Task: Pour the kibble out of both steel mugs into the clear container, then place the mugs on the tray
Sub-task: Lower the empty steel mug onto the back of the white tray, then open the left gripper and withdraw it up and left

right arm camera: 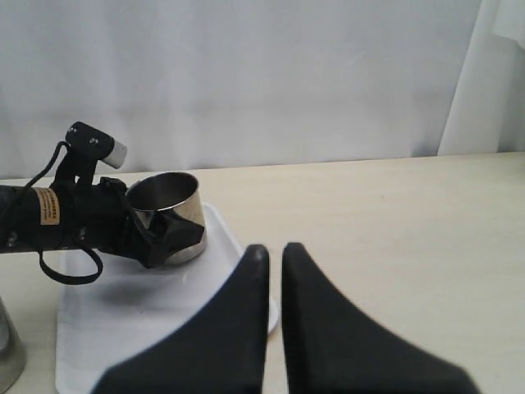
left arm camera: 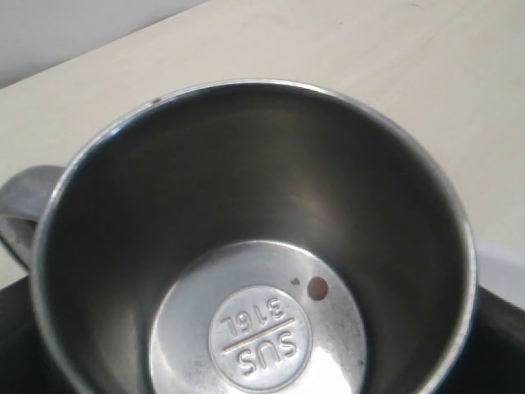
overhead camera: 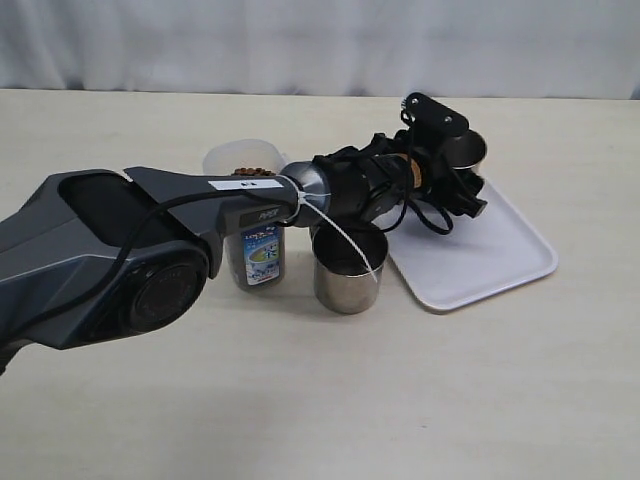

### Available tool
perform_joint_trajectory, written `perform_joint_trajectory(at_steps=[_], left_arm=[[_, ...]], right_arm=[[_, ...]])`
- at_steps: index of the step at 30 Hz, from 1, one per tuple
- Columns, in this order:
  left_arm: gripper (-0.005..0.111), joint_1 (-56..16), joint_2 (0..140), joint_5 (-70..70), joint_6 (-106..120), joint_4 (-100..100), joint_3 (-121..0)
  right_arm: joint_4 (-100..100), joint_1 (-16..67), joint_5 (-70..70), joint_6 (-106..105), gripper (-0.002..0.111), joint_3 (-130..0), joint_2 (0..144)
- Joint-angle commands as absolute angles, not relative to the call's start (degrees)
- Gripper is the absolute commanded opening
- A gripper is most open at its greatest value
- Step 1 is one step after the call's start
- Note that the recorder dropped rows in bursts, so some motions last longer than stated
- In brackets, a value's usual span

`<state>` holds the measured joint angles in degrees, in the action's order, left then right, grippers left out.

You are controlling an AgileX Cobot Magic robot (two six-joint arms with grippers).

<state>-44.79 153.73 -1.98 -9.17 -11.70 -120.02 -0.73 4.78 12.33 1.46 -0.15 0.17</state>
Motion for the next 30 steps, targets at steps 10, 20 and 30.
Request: perform_joint_trajectory(at_steps=[10,20,30], left_arm=[[0.08,-44.7,151.6,-0.5,-9.1,-11.5,-120.3],[0.086,-44.7,147.2,5.8,-9.1,-11.5,-120.3],[0.086,-44.7,136.1,26.0,-12.1,-11.2,-120.3]], right_arm=[[-0.8,4.8,12.3,1.1,0.004,0.0,0.0],[-0.8,4.8,12.3,1.1,0.004,0.0,0.0],[-0.8,4.8,12.3,1.1,0.004,0.0,0.0]])
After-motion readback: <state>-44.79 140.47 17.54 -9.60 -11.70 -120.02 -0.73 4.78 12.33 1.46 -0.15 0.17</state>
